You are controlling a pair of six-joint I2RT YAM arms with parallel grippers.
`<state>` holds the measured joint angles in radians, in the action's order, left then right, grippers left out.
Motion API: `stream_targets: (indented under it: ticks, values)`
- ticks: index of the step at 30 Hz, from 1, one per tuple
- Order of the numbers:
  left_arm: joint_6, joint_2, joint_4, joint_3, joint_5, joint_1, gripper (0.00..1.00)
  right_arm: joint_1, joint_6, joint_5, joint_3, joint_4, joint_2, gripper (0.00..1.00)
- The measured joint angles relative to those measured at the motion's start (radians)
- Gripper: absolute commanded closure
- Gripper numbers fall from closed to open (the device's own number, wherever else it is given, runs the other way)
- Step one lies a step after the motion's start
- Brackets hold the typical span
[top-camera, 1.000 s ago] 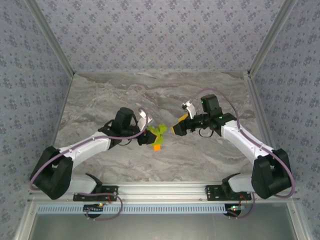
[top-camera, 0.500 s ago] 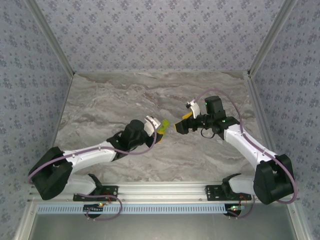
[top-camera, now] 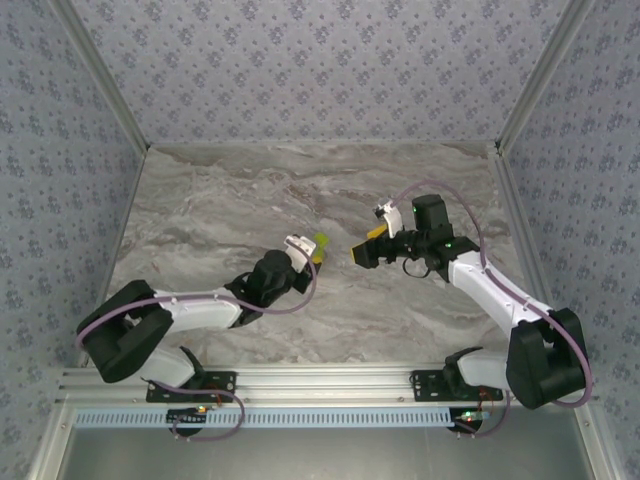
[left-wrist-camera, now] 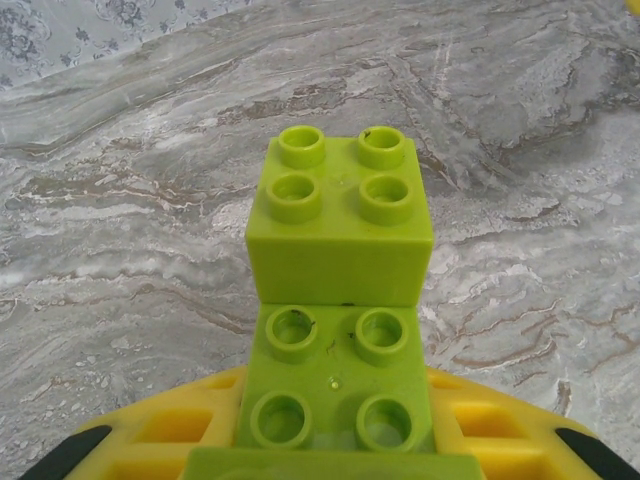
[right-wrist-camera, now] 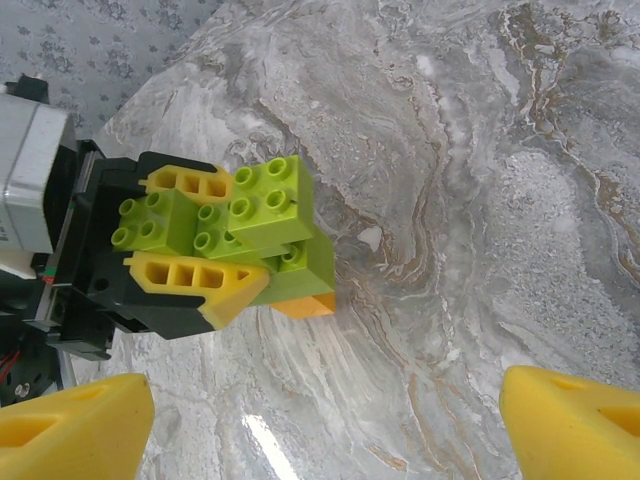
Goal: Assemble a carrot with lego
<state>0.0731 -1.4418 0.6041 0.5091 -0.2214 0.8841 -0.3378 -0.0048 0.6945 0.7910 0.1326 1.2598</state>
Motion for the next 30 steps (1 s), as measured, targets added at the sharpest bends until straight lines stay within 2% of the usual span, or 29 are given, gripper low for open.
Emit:
stream_targets:
  ticks: [11, 17, 28, 29, 30]
  values:
    - [0.045, -0.075, 0.052, 0.001, 0.028, 0.0, 0.71, 0.003, 0.01, 0.0, -0.029, -0.019, 0.001, 0.09]
    - [0.053, -0.086, 0.067, 0.006, 0.05, 0.0, 0.64, 0.003, 0.014, 0.0, -0.034, -0.036, 0.002, 0.09]
    - [0.068, -0.086, 0.051, 0.006, 0.091, 0.006, 0.43, 0.006, 0.017, 0.0, -0.042, -0.05, 0.013, 0.06]
    - [0.069, -0.087, 0.048, 0.006, 0.095, 0.008, 0.41, 0.006, 0.019, 0.0, -0.042, -0.051, 0.018, 0.06]
    - [0.069, -0.086, 0.045, 0.006, 0.101, 0.01, 0.34, 0.006, 0.021, 0.0, -0.042, -0.052, 0.024, 0.04]
